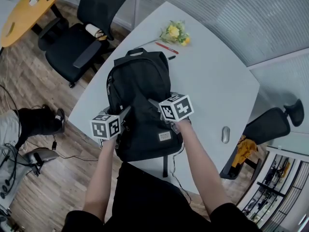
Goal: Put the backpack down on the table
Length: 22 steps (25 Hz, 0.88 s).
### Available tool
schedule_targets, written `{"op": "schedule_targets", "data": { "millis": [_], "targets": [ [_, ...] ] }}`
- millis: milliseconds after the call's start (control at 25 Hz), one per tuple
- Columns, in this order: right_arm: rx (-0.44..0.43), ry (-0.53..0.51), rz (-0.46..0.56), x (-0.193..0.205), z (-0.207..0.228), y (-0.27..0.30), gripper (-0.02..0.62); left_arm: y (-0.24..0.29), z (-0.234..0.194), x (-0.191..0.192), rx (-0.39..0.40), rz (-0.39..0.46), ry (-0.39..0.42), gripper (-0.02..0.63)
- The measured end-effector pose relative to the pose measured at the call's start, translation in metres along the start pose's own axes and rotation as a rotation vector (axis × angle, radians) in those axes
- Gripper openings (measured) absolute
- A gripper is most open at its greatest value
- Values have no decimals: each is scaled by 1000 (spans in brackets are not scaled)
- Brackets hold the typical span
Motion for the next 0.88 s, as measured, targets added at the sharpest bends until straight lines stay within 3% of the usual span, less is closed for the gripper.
{"op": "schedule_targets", "data": {
  "millis": [680, 880],
  "targets": [
    [45, 19, 2, -2, 6, -2, 183, 8, -9, 1, 10, -29, -26, 249],
    [64, 17, 25, -5, 5, -15, 218, -3, -7, -1, 11, -4, -45, 290]
  ]
}}
Point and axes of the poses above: the fingertips, and each gripper's own axes: y forward along the fingers, z to its right, x out of its underside, the point moved 4 cm from there along -y, backward along the fingers, and after that the axes turned 4 degrees about x, right-handed, at the moved point
